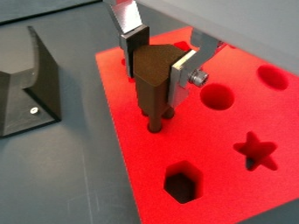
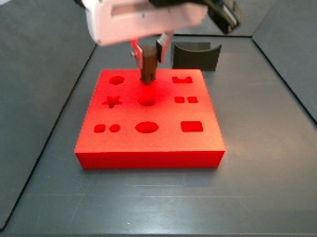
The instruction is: Insert the 3 prong object.
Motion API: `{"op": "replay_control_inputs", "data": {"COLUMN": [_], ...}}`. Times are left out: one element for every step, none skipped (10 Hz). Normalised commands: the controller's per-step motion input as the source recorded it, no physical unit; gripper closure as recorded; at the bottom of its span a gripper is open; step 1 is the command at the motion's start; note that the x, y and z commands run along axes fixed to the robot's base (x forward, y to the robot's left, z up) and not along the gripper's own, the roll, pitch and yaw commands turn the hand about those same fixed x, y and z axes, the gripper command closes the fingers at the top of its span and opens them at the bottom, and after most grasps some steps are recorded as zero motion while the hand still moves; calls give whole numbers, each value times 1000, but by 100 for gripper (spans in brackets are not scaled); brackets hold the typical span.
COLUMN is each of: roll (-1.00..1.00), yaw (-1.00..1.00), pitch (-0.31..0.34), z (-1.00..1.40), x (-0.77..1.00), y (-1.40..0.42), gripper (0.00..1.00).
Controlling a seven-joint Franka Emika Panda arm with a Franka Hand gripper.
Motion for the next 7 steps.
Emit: {"op": "replay_control_inputs", "data": {"roll": [21, -107, -147, -153, -164, 0, 0], "yaw": [-211, -343, -389, -360, -274, 0, 0], "pitch": [209, 317, 346, 353, 363, 6, 0], "z": [-660, -489, -411, -394, -351, 0, -54], "x": [111, 77, 14, 11, 34, 0, -31], "y": [0, 6, 0, 0, 0, 0, 0], "gripper": [100, 100, 100, 100, 100, 100, 100]}}
